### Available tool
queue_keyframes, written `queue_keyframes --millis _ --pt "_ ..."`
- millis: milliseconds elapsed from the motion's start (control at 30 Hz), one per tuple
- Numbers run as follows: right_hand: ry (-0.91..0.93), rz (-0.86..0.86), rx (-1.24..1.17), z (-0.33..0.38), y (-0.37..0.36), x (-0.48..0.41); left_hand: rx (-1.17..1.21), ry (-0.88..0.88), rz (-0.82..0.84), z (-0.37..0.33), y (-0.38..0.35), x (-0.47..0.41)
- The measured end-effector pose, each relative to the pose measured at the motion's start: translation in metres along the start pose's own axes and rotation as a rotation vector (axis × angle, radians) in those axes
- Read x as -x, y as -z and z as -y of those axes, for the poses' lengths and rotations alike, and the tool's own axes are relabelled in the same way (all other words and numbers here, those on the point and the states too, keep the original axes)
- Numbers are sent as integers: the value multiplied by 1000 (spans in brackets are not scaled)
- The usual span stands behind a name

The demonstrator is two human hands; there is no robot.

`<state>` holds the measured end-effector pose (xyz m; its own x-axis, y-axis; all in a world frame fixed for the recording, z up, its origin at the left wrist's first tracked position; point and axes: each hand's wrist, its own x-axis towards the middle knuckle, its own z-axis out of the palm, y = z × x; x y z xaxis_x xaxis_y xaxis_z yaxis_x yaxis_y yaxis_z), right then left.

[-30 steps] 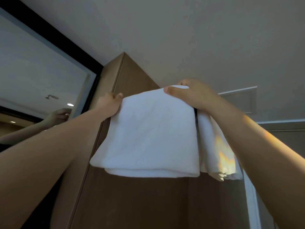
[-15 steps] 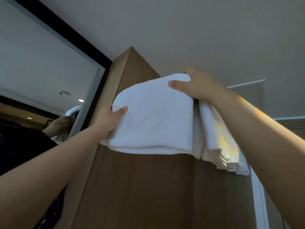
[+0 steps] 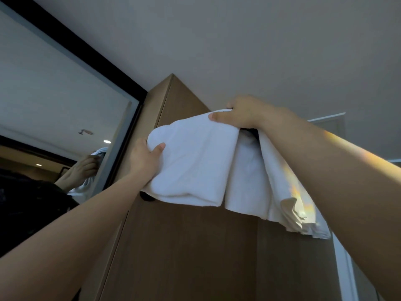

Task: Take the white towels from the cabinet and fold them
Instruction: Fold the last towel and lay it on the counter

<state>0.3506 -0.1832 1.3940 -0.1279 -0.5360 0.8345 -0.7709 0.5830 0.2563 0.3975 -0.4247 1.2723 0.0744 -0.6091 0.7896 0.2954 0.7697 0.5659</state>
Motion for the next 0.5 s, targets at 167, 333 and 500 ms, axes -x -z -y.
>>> queue_keyframes --millis 167,333,500 --pt "-81 -132 -43 0 -15 4 -7 42 35 4 -1 14" --pt "-94 -174 -192 4 -15 44 -49 -176 63 -18 13 52" --pt "99 -648 -339 5 -50 140 -26 -420 273 -60 29 116"
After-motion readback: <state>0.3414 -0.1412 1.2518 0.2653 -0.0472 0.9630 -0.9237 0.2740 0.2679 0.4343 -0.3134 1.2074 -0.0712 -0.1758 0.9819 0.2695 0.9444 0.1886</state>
